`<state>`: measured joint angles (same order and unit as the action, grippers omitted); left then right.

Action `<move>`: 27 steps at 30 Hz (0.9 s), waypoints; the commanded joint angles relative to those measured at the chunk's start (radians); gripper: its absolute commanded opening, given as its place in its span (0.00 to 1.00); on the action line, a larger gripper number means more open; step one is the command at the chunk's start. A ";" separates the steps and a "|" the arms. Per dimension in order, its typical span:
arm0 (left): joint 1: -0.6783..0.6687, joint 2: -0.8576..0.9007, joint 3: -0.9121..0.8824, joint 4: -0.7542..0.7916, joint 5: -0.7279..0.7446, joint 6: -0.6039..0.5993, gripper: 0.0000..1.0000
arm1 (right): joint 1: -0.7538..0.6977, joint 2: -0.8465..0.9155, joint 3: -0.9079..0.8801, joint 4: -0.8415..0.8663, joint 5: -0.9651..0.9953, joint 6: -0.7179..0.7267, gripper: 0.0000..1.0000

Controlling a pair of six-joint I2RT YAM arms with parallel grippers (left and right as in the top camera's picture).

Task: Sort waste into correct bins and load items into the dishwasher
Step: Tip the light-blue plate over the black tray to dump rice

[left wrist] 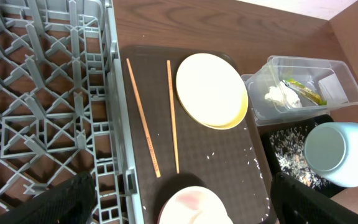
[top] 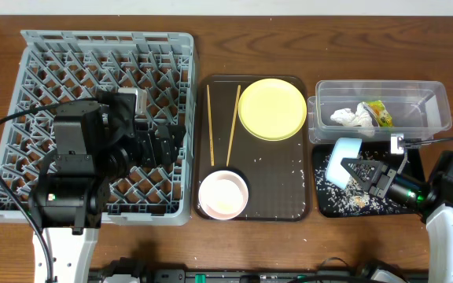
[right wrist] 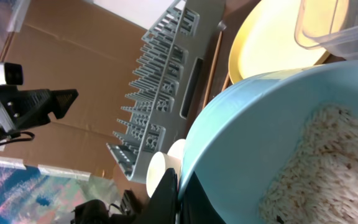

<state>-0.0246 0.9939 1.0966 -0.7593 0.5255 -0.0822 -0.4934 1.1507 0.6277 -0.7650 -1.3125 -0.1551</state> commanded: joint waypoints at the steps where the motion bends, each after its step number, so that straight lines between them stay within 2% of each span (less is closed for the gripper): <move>1: -0.003 0.000 0.023 -0.001 0.016 -0.005 0.91 | -0.005 0.038 -0.003 0.003 -0.010 -0.073 0.01; 4: -0.003 0.000 0.023 -0.001 0.017 -0.005 0.91 | -0.005 0.080 -0.003 0.005 -0.006 -0.071 0.01; 7: -0.003 0.000 0.023 -0.001 0.016 -0.005 0.91 | -0.003 0.121 -0.003 0.010 -0.243 -0.109 0.01; 10: -0.003 0.000 0.023 -0.001 0.016 -0.005 0.91 | -0.005 0.148 -0.003 0.076 -0.214 -0.064 0.01; 18: -0.003 0.000 0.023 -0.001 0.016 -0.005 0.91 | -0.005 0.170 -0.003 0.036 -0.203 -0.087 0.01; 19: -0.003 0.000 0.023 -0.001 0.016 -0.005 0.91 | -0.005 0.171 -0.003 0.047 -0.082 -0.079 0.01; 20: -0.003 0.000 0.023 -0.001 0.016 -0.005 0.91 | -0.006 0.171 -0.003 0.050 -0.047 -0.024 0.01; 22: -0.003 0.000 0.023 -0.001 0.016 -0.005 0.91 | -0.005 0.171 -0.003 0.031 -0.119 -0.057 0.01; 25: -0.003 0.000 0.023 -0.001 0.017 -0.005 0.91 | -0.005 0.174 -0.003 0.058 -0.047 -0.009 0.01; 27: -0.003 0.000 0.023 -0.001 0.016 -0.005 0.91 | -0.003 0.174 -0.003 0.035 -0.165 -0.030 0.01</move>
<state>-0.0246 0.9939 1.0966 -0.7593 0.5255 -0.0822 -0.4934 1.3197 0.6247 -0.7136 -1.3804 -0.1848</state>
